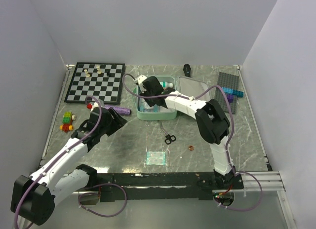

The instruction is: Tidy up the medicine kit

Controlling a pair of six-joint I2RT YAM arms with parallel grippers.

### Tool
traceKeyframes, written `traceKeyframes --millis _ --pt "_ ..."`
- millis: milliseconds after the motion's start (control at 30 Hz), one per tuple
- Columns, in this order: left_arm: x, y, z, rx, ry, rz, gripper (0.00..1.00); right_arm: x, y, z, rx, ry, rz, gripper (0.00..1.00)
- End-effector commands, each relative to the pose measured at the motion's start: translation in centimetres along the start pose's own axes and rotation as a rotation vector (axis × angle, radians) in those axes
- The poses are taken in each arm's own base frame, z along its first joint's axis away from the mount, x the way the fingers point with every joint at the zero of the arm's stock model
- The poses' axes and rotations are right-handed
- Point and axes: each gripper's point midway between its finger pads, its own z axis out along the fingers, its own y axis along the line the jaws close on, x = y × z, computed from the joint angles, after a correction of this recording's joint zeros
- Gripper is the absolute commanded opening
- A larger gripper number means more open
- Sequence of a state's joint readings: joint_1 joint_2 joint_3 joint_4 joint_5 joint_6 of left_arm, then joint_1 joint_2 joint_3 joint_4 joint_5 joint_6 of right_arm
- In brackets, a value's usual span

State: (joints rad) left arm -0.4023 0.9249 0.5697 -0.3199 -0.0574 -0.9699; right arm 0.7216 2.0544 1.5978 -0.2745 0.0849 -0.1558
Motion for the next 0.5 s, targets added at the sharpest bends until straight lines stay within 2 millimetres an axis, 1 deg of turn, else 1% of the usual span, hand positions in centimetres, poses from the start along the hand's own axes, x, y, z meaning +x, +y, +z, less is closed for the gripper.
traceKeyframes --millis 0,33,100,167,200,267,333,367,433,467 --pt "-1.8 -0.7 -0.3 -0.003 -0.06 0.033 0.65 -3.6 -0.6 -0.5 -0.007 -0.085 -0.047 0.0" --pt "-1.7 -0.7 -0.1 -0.007 -0.055 0.03 0.65 -3.7 -0.4 -0.4 -0.012 -0.083 -0.041 0.04" --pt "-1.5 -0.7 0.2 -0.007 -0.037 0.028 0.65 -3.8 -0.1 -0.5 -0.024 -0.082 -0.01 0.29" --pt "-1.4 -0.6 0.4 -0.019 -0.03 0.028 0.65 -4.6 0.0 -1.1 -0.028 -0.107 0.018 0.47" --pt "-1.4 -0.5 0.5 -0.025 -0.029 0.027 0.65 -5.1 -0.2 -1.6 -0.022 -0.124 0.033 0.53" --pt "-1.5 -0.6 0.4 -0.024 -0.032 0.026 0.65 -6.8 -0.4 -3.3 -0.016 -0.169 0.078 0.61" --pt "-1.6 -0.8 0.3 -0.017 -0.035 0.023 0.65 -8.3 -1.1 -5.5 0.011 -0.22 0.127 0.65" --pt "-1.7 -0.9 0.3 -0.014 -0.037 0.021 0.65 -8.9 -1.4 -6.9 0.02 -0.247 0.154 0.65" --pt "-1.7 -1.1 0.2 -0.008 -0.038 0.021 0.65 -9.5 -2.2 -9.8 0.048 -0.295 0.229 0.65" --pt "-1.7 -1.2 0.2 -0.005 -0.037 0.019 0.65 -9.0 -2.5 -11.2 0.064 -0.308 0.255 0.65"
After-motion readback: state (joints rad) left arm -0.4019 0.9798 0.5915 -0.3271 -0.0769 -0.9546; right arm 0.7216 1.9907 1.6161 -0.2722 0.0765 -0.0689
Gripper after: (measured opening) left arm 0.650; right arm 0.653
